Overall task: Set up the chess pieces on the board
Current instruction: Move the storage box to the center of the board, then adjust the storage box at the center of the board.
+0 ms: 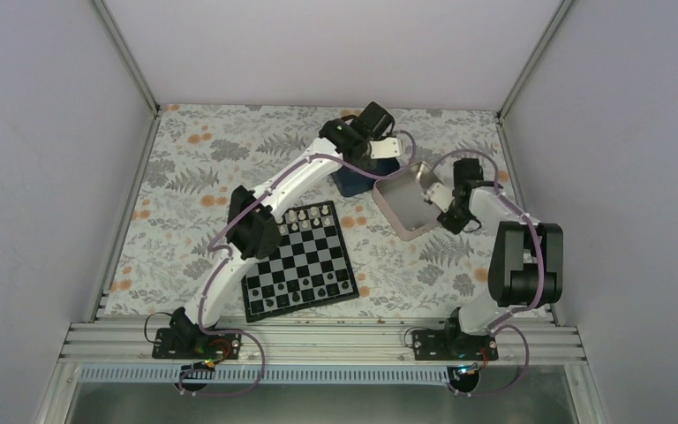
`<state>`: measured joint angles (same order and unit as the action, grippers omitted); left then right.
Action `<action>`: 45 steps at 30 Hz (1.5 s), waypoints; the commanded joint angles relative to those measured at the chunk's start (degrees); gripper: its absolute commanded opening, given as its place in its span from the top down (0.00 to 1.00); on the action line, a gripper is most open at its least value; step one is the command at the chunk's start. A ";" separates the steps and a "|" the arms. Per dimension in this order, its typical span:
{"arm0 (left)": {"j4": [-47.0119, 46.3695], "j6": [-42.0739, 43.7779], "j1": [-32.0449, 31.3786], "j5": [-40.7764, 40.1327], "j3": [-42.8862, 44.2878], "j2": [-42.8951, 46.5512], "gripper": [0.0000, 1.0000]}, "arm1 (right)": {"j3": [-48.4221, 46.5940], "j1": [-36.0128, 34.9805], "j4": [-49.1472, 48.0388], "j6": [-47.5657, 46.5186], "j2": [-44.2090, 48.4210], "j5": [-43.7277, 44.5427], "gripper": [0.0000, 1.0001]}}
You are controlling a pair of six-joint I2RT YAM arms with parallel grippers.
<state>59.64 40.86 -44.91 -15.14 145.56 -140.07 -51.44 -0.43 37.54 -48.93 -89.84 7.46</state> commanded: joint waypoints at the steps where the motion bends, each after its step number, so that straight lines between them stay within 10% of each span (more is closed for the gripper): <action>1: 1.06 -1.54 -0.09 1.61 -0.57 3.23 0.98 | -6.89 2.55 -3.52 -2.45 -1.02 -8.32 0.96; 18: -1.84 -1.28 6.14 2.40 -4.44 9.74 0.98 | -27.63 -7.04 2.97 5.17 -13.33 -22.70 0.96; 33: -13.82 -0.38 13.22 5.00 -31.58 27.22 0.98 | -38.02 -16.01 1.92 9.34 -28.04 -27.22 0.96; 45: -18.44 0.84 18.75 8.06 -44.72 35.90 0.98 | -29.25 -20.61 8.61 0.27 -23.65 -32.31 0.96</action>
<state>44.23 41.15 -27.42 -8.97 103.13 -107.50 -85.52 -18.76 41.60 -43.53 -117.47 -20.38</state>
